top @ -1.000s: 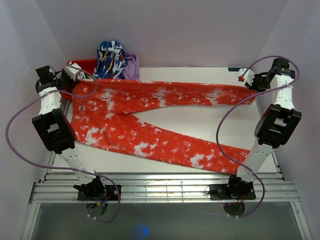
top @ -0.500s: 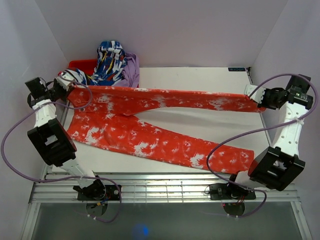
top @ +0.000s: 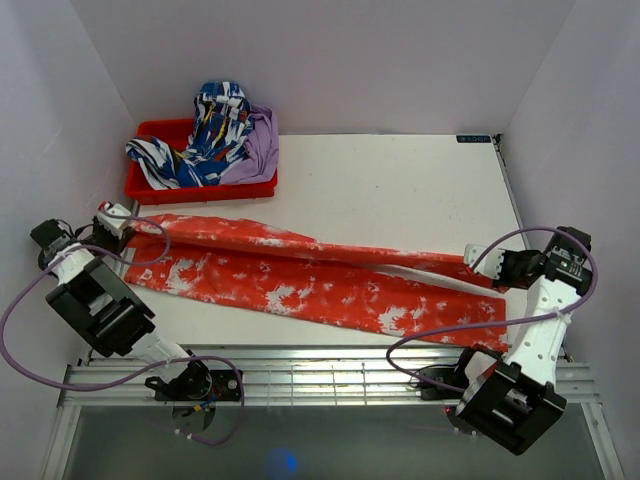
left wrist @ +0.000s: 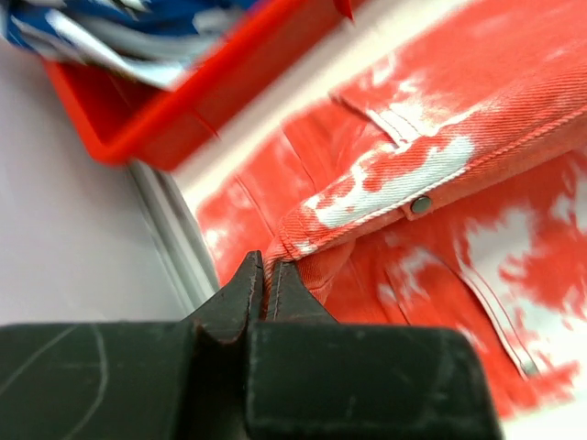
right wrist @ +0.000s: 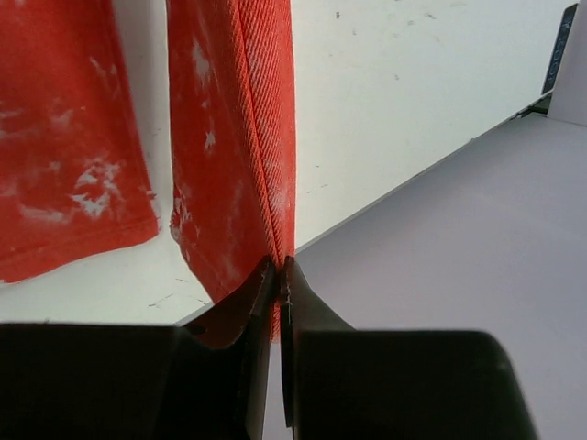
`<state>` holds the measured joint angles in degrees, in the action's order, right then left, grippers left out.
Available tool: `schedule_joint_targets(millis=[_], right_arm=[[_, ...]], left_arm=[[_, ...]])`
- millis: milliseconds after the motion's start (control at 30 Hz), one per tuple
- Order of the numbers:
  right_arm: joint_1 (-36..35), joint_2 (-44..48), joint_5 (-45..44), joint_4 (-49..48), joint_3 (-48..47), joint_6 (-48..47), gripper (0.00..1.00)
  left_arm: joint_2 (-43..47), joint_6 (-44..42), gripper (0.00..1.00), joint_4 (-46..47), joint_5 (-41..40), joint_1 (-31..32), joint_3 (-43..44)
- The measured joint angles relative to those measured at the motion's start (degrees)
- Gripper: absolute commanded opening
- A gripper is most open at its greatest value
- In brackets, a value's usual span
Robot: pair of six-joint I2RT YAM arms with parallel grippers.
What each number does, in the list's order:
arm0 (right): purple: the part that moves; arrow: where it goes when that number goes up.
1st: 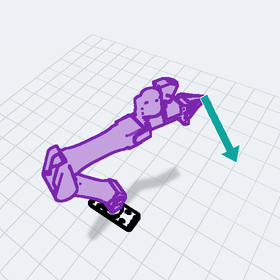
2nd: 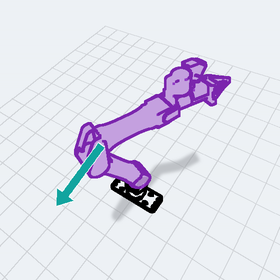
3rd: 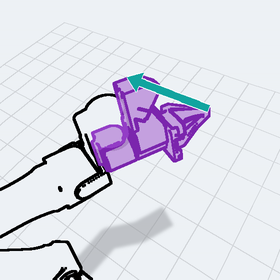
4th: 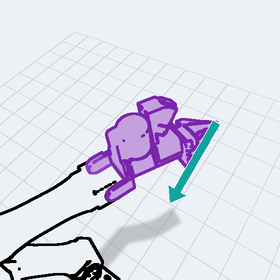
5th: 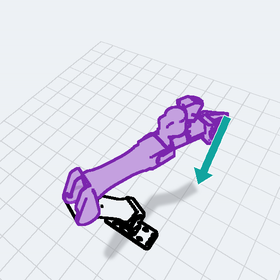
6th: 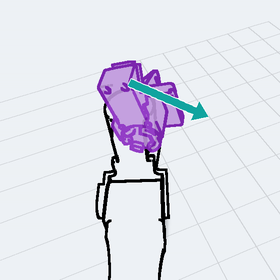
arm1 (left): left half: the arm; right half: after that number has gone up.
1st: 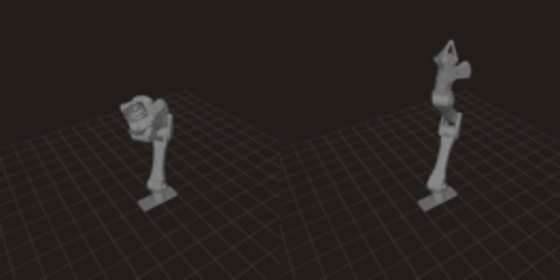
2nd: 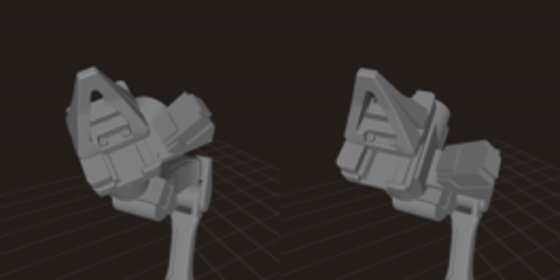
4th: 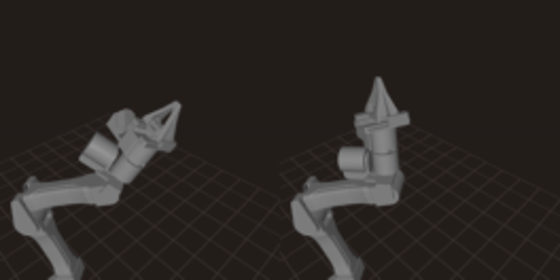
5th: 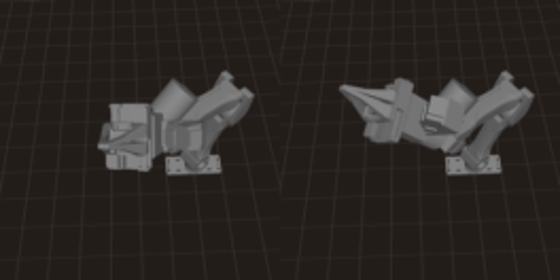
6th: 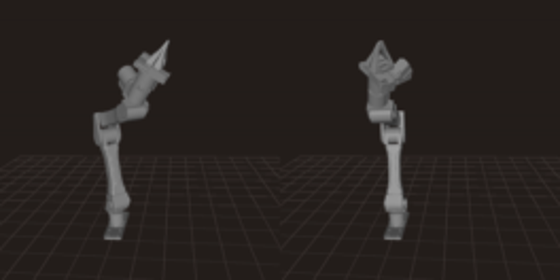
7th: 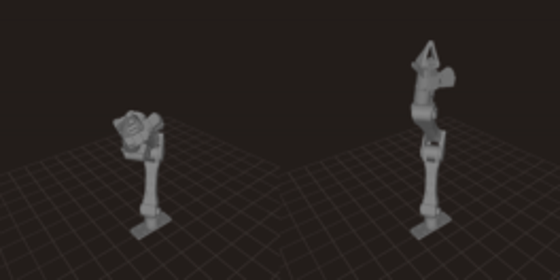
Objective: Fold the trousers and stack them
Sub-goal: Fold the trousers
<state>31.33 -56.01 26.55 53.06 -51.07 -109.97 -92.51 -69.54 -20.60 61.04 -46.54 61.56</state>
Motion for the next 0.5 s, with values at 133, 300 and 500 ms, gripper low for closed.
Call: schedule_joint_targets(millis=[133,300,500], right_arm=[[1.62,3.39,-1.46,0.02,5.66,-2.12,0.08],[2.47,9.11,-5.27,-1.25,16.15,-3.15,0.08],[2.49,15.72,-8.61,-0.98,24.83,-3.63,0.08]], left_arm=[[0.09,-8.87,0.0,-5.46,-0.26,-3.58,-4.94],[-0.37,-19.04,0.0,-10.32,-3.87,-5.99,-9.55],[-2.84,-25.31,0.0,-12.37,-6.62,-7.89,-10.03]])
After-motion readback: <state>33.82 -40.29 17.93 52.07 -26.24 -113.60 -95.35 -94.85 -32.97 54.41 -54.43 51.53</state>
